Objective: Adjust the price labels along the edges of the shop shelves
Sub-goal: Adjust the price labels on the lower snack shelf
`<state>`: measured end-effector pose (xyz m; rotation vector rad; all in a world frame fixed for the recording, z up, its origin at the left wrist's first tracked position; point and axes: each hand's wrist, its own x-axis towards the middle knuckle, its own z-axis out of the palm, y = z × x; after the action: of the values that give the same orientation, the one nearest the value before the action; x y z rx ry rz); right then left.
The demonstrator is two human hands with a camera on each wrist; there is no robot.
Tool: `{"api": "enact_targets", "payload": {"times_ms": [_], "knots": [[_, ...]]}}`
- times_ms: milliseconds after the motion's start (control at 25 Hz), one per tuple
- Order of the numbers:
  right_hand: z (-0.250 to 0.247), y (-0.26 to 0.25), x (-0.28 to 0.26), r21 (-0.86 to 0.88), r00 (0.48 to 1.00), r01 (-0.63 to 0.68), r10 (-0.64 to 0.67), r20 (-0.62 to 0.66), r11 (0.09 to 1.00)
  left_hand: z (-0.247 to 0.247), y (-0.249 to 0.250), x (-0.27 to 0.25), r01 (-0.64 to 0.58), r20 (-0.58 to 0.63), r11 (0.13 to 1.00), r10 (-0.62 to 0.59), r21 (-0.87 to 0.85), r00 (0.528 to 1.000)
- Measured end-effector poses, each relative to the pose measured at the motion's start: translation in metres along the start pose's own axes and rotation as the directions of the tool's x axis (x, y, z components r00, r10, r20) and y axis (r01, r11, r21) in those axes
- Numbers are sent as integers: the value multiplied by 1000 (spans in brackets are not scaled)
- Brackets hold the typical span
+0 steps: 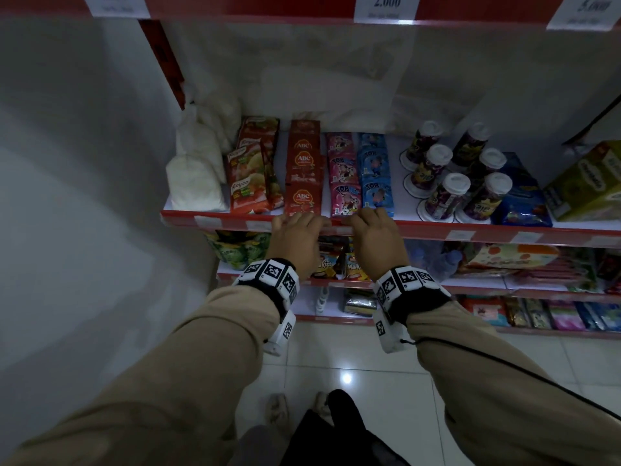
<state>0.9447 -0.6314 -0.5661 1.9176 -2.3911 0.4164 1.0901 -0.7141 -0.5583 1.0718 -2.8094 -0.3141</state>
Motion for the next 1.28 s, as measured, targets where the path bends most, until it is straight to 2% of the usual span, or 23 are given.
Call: {"api": "enact_targets", "payload": {"times_ms": [160, 320, 400, 640, 720, 840, 1160, 1280], "knots": [[0, -12, 4, 1, 1000, -7, 7, 13, 1000, -7, -14, -4, -10, 6, 998, 10, 68, 1000], [2, -20, 3, -6, 996, -84, 84, 31, 996, -11, -40, -13, -41, -19, 987, 44, 154, 999], [2, -26, 5, 19, 995, -99, 98, 7, 995, -11, -46, -15, -53, -9, 987, 55, 154, 998], [12, -50, 11, 60, 1000, -3, 4, -24, 998, -10, -52, -9, -77, 18, 981, 75, 176, 997], [15, -53, 10, 49, 999, -9, 11, -38, 999, -9, -54, -10, -100, 35, 977, 95, 189, 995], [19, -56, 8, -31, 1000, -30, 30, 10, 999, -8, -53, -11, -115, 43, 974, 108, 193, 993], [21, -64, 15, -93, 994, -79, 86, 73, 993, -6, -59, -12, -139, 41, 974, 134, 176, 990], [23, -65, 17, -84, 994, -99, 103, 48, 992, -6, -57, -10, -123, 33, 975, 119, 183, 992]]}}
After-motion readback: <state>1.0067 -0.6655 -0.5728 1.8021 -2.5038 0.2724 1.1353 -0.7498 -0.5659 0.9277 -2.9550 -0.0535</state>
